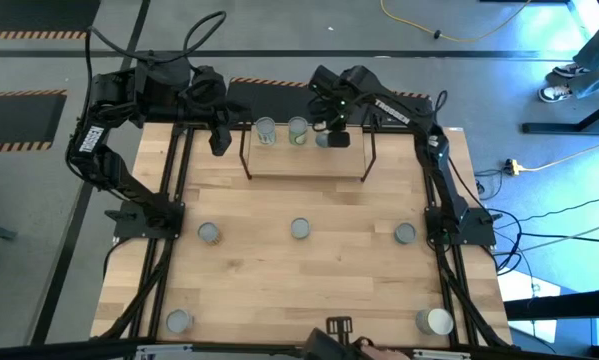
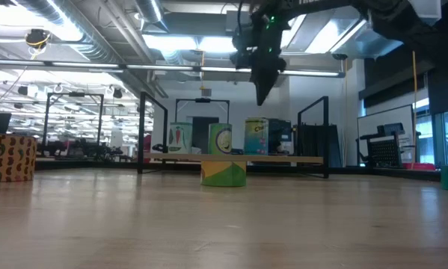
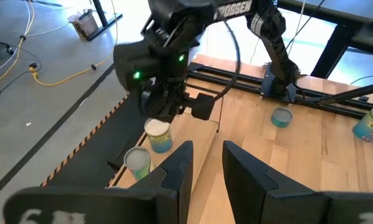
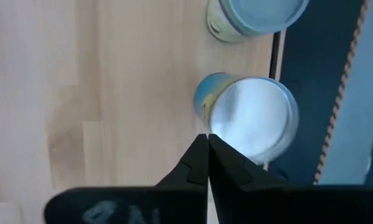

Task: Pick and place cans onto a shelf
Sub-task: Put the bottom middle light blue can on the shelf aligned with the pink can, then put the light blue can on the shelf aligned with the other light blue can

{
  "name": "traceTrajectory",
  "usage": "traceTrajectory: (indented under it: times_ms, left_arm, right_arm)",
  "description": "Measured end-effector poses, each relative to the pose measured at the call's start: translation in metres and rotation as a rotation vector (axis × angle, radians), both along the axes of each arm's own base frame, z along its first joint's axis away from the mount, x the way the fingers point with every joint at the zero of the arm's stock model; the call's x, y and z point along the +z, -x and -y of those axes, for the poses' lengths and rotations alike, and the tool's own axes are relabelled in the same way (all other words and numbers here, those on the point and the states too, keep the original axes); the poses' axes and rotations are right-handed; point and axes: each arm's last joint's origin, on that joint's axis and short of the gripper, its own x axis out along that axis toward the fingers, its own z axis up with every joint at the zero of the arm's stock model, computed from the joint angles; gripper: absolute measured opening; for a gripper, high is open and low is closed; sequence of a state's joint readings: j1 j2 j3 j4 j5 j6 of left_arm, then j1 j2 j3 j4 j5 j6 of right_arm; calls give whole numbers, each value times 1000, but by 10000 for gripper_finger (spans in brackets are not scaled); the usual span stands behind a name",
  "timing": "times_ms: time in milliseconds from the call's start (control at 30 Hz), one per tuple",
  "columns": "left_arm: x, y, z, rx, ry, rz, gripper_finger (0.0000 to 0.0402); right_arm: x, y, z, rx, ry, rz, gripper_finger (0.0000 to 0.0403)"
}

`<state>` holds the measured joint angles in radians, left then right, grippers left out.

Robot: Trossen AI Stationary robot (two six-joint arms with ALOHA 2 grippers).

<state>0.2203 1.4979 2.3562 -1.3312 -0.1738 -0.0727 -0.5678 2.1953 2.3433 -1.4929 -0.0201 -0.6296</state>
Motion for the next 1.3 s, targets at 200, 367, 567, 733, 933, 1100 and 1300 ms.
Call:
traceTrajectory:
  times_ms: [200, 367, 567, 733, 933, 1100, 1300]
  left_arm:
    - [-2, 1, 1, -9, 15, -25, 80]
    - [-8, 5, 2, -5, 44, -90, 80]
    - [-13, 7, 6, -85, 151, -122, 80]
    - [-16, 8, 8, -149, 203, -154, 80]
    - [-21, 8, 8, -151, 221, -203, 80]
    - [-22, 6, 8, -151, 221, -206, 80]
    - [-24, 1, 8, -171, 238, -213, 80]
  right_arm:
    - [52, 21, -36, 50, 46, 76, 8]
    - [103, 48, -74, 97, 115, 208, 9]
    - [149, 84, -115, 72, 142, 369, 9]
    - [165, 106, -133, -11, 98, 413, 9]
    - [178, 123, -150, -4, 20, 496, 9]
    - [183, 133, -167, 10, -45, 530, 9]
    - [177, 148, -184, 36, -54, 498, 9]
